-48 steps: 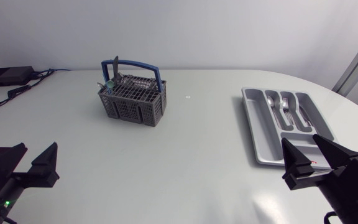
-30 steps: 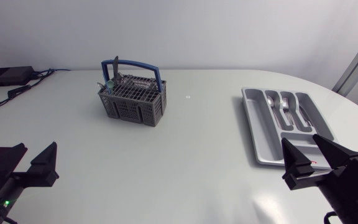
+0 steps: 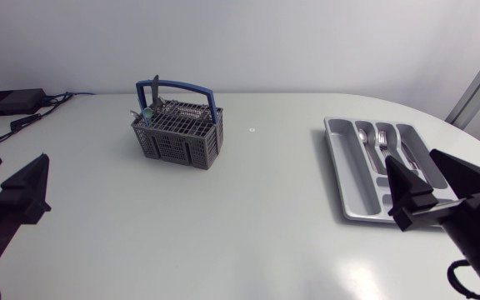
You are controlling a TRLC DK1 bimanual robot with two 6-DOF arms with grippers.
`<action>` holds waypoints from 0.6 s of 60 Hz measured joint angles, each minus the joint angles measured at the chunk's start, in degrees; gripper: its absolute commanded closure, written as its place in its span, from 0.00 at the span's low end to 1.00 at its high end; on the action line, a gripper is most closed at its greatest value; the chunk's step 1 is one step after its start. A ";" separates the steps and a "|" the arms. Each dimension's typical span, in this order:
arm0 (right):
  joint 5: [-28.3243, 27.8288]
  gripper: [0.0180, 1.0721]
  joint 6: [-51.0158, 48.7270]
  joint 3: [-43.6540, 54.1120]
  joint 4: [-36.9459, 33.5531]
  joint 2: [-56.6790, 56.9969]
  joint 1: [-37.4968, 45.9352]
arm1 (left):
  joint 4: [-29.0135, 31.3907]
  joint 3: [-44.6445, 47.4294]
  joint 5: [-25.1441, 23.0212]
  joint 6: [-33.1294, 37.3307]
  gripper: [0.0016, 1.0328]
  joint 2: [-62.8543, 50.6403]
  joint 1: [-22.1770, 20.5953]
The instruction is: Unload the cutlery basket into the drawer organizer.
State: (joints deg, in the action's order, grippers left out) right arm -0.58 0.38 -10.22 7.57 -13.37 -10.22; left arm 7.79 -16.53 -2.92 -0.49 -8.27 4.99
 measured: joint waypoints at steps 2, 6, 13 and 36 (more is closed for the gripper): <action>0.00 0.05 -0.15 -1.64 0.26 -2.89 -0.61 | -0.39 -1.25 0.02 -0.42 0.06 -2.49 -0.33; 0.31 0.05 -0.20 -4.87 0.44 -8.50 -2.32 | -1.77 -2.95 0.02 -0.98 0.06 -7.28 -1.25; 0.85 0.05 -0.17 -9.81 1.01 -18.14 -6.27 | -3.17 -5.01 0.00 -1.09 0.07 -15.87 -3.30; 3.58 0.05 -0.22 -21.31 1.51 -43.60 -16.57 | 3.98 -19.02 -2.62 -2.29 0.07 -42.66 -6.10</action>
State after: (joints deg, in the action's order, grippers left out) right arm 3.01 0.16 -31.53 9.08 -56.97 -26.79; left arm 11.77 -35.55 -5.54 -2.79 -50.94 -1.10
